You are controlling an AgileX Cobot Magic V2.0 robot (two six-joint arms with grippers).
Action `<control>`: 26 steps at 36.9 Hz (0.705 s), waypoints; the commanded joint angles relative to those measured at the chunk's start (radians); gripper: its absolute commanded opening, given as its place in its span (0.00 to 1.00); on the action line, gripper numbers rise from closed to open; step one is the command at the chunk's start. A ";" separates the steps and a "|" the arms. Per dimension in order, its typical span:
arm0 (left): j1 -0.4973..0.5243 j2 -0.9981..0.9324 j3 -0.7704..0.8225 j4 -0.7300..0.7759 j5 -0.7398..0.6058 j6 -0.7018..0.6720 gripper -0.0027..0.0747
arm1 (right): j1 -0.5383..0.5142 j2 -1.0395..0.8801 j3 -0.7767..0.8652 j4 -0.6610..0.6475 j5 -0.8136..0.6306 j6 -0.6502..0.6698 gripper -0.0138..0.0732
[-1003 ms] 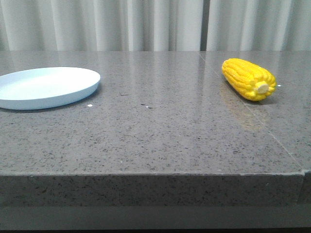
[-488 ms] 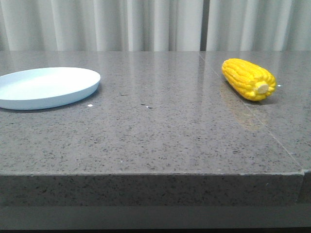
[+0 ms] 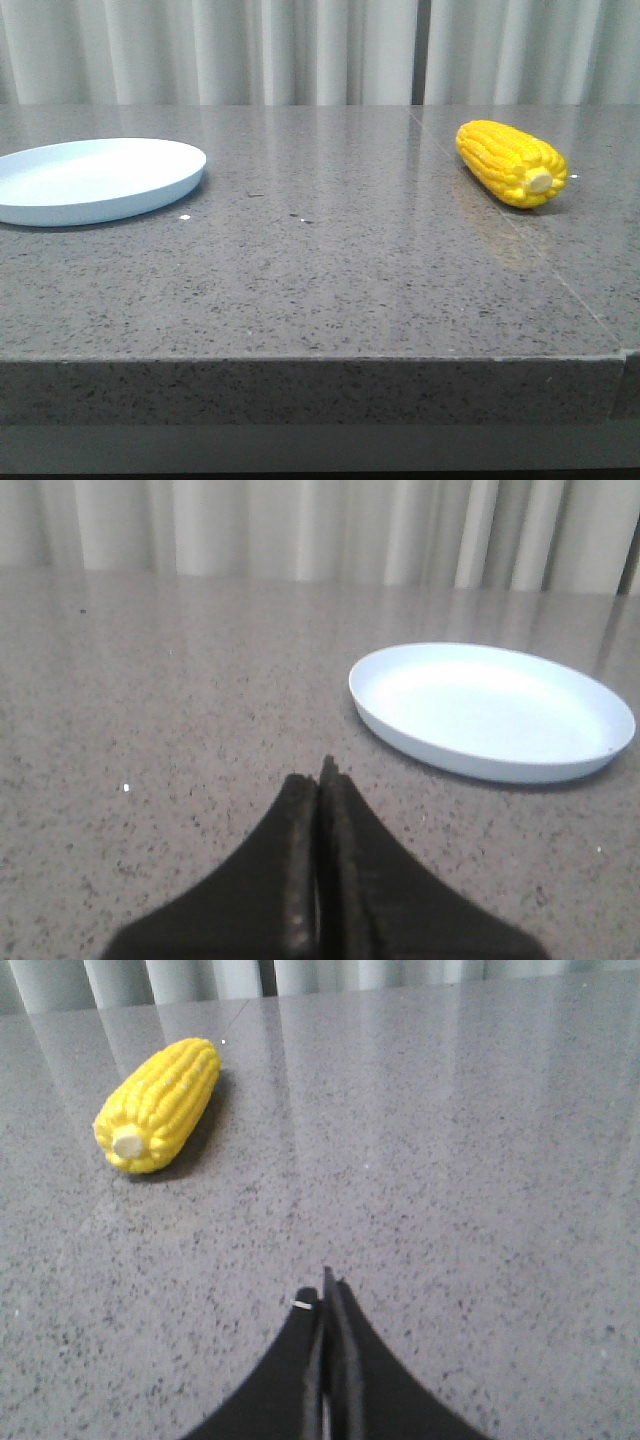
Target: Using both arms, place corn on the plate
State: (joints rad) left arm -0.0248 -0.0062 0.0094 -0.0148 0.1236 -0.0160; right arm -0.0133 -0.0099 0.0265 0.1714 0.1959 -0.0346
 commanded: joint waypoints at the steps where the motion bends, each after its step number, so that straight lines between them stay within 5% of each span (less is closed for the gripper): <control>1: 0.003 -0.017 0.022 -0.006 -0.191 -0.004 0.01 | -0.007 -0.017 -0.023 0.002 -0.164 -0.012 0.08; 9: 0.003 -0.014 -0.044 -0.006 -0.336 -0.004 0.01 | -0.007 -0.017 -0.126 0.002 -0.156 -0.012 0.08; 26: 0.003 0.277 -0.481 0.015 0.078 -0.004 0.01 | -0.007 0.326 -0.581 0.002 0.194 -0.012 0.08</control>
State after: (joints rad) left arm -0.0248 0.1922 -0.3980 0.0000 0.2149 -0.0160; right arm -0.0133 0.2224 -0.4714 0.1714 0.4207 -0.0369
